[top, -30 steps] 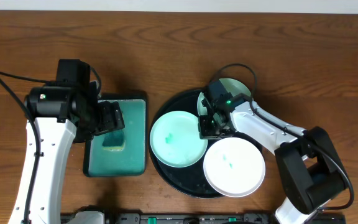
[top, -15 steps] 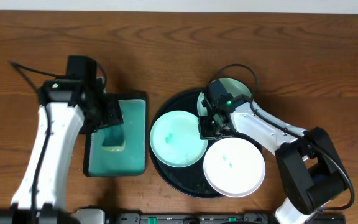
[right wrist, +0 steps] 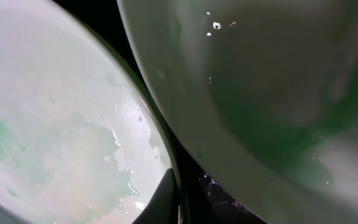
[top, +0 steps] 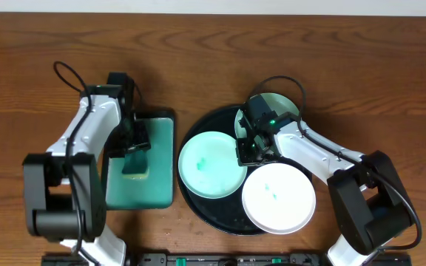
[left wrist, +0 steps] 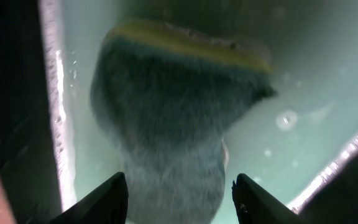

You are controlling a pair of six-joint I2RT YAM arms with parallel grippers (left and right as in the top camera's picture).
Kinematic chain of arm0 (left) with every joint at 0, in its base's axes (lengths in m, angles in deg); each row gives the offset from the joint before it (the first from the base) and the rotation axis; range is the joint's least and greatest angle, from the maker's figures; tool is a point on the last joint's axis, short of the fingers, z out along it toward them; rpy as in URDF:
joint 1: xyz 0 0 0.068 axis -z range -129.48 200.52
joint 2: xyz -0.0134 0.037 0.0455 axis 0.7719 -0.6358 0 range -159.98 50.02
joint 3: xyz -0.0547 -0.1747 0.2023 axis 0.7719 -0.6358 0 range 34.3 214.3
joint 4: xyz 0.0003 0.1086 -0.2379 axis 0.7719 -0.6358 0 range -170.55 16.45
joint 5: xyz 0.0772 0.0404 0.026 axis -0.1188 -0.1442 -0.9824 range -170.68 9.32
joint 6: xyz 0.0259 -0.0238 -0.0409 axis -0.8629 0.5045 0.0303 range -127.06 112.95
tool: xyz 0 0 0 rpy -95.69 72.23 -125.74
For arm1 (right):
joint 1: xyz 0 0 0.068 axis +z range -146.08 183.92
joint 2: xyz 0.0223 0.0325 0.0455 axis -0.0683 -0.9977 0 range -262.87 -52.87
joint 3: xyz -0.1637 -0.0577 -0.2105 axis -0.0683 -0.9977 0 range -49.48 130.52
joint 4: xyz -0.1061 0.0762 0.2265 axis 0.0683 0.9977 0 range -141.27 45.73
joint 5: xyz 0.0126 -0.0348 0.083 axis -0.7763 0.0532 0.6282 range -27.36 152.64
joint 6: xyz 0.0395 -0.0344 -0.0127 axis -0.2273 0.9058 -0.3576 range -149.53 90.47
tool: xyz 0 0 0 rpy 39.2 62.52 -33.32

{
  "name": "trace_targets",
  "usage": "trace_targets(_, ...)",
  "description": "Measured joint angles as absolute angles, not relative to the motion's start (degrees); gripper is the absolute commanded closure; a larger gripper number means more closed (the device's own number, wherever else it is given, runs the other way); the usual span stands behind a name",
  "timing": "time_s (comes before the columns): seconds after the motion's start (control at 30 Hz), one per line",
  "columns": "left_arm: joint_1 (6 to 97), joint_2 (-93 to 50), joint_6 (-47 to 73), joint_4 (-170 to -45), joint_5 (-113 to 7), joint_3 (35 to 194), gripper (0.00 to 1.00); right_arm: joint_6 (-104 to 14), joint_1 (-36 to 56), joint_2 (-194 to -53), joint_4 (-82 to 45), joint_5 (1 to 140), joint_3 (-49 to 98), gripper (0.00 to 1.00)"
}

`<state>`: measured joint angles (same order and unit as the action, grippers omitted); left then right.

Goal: Clean dirty plates on tray and stack at the side
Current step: 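Grasp the green sponge in the water tray with the left gripper and lift it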

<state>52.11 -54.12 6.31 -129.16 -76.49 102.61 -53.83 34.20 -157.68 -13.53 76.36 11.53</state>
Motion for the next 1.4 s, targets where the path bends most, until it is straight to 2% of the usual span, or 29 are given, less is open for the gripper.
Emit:
trace_targets(0.3,48.0,-57.6,6.2,-126.6,-76.0,102.5,0.50,-53.4,34.2,-157.7,-13.5,76.4,11.5,0.99)
trace_targets(0.4,46.7,-57.6,5.9,-126.4,-75.6,102.5,0.56,-53.4,34.2,-157.7,-13.4,76.4,11.5,0.99)
trace_targets(0.5,46.5,-57.6,5.0,-126.3,-75.4,102.5,0.65,-53.4,34.2,-157.7,-13.4,76.4,11.5,0.99)
trace_targets(0.67,46.5,-57.6,4.5,-126.3,-75.5,102.5,0.92,-53.4,34.2,-157.7,-13.4,76.4,11.5,0.99)
trace_targets(1.07,47.4,-55.1,1.7,-126.2,-73.5,102.1,0.93,-53.3,34.2,-157.7,-13.2,76.5,11.5,0.99)
trace_targets(1.4,55.0,-28.6,0.6,-125.2,-78.8,101.6,0.93,-51.9,34.2,-157.7,-13.2,76.5,11.5,0.99)
